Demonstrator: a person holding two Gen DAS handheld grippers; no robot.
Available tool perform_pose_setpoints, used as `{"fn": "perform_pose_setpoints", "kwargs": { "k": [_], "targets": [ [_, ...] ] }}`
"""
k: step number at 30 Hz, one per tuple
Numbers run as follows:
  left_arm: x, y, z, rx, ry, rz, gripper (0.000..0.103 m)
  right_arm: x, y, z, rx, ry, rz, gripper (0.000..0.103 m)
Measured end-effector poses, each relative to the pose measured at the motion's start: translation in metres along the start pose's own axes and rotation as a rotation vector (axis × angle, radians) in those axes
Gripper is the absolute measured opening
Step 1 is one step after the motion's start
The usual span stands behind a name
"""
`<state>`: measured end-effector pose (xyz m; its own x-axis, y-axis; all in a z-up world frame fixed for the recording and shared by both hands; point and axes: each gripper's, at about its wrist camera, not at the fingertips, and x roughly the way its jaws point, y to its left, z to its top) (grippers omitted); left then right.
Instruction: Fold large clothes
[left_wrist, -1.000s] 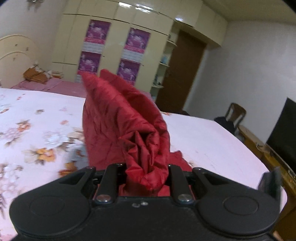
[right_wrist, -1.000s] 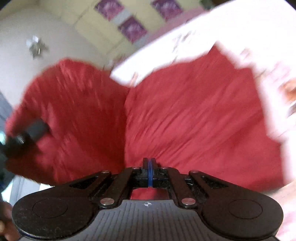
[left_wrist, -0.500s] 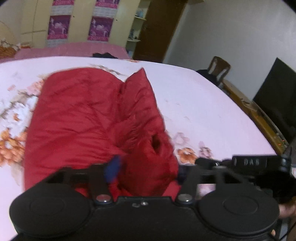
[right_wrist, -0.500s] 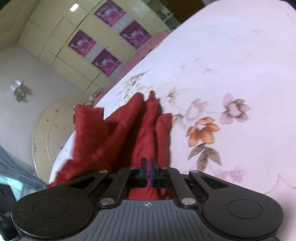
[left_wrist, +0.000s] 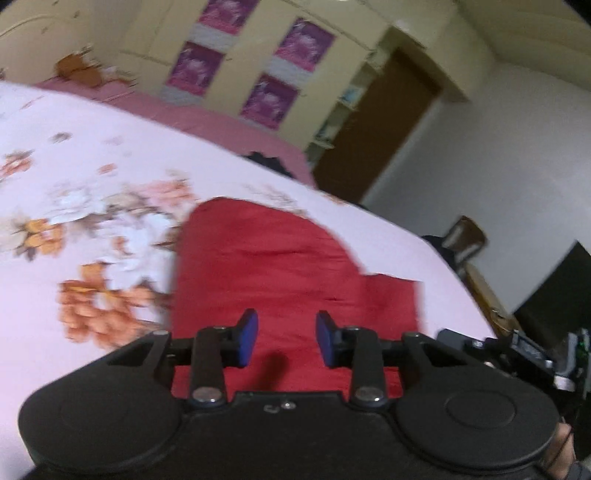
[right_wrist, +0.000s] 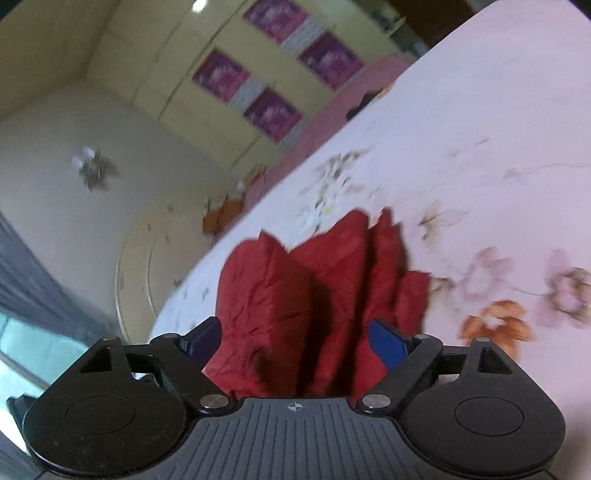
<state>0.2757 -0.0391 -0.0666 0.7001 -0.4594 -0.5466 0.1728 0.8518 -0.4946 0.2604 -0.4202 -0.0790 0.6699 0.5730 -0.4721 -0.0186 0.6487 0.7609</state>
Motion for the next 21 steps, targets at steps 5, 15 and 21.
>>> {"fn": "perform_pose_setpoints", "kwargs": {
  "k": [5, 15, 21],
  "targets": [
    [0.03, 0.026, 0.002, -0.053, 0.062, -0.047, 0.032, 0.044, -0.008, 0.002, 0.041, 0.093, -0.042, 0.087],
    [0.061, 0.005, -0.007, 0.035, 0.126, -0.174, 0.028, 0.028, -0.007, -0.013, -0.017, 0.047, -0.106, 0.03],
    [0.097, -0.001, -0.009, 0.063, 0.204, -0.195, 0.028, 0.033, -0.036, -0.028, 0.07, 0.051, -0.13, 0.03]
  ]
}}
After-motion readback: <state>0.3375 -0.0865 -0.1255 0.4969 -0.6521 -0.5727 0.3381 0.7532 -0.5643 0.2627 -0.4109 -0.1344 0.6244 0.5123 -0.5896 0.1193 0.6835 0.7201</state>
